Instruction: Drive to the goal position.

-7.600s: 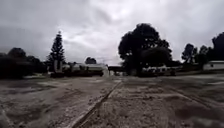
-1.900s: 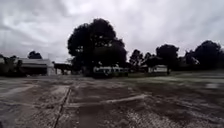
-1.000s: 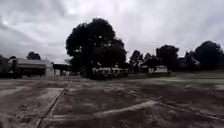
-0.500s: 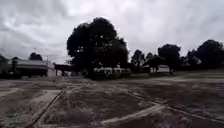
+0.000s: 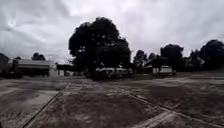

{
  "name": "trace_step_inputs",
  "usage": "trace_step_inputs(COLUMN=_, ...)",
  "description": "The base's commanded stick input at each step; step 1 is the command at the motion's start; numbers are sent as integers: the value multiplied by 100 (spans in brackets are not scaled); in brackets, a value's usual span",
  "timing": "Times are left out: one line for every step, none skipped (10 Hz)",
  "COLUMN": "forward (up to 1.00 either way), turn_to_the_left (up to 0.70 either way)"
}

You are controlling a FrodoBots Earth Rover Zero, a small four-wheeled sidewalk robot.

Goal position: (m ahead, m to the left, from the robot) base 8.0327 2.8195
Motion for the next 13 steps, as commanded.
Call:
trace_step_inputs(forward=50, turn_to_the_left=0)
trace_step_inputs(forward=50, turn_to_the_left=0)
trace_step_inputs(forward=50, turn_to_the_left=0)
trace_step_inputs(forward=50, turn_to_the_left=0)
trace_step_inputs(forward=50, turn_to_the_left=0)
trace_step_inputs(forward=50, turn_to_the_left=0)
trace_step_inputs(forward=50, turn_to_the_left=0)
trace_step_inputs(forward=50, turn_to_the_left=0)
trace_step_inputs(forward=50, turn_to_the_left=0)
trace_step_inputs(forward=50, turn_to_the_left=0)
trace_step_inputs(forward=50, turn_to_the_left=0)
trace_step_inputs(forward=50, turn_to_the_left=0)
trace_step_inputs(forward=50, turn_to_the_left=0)
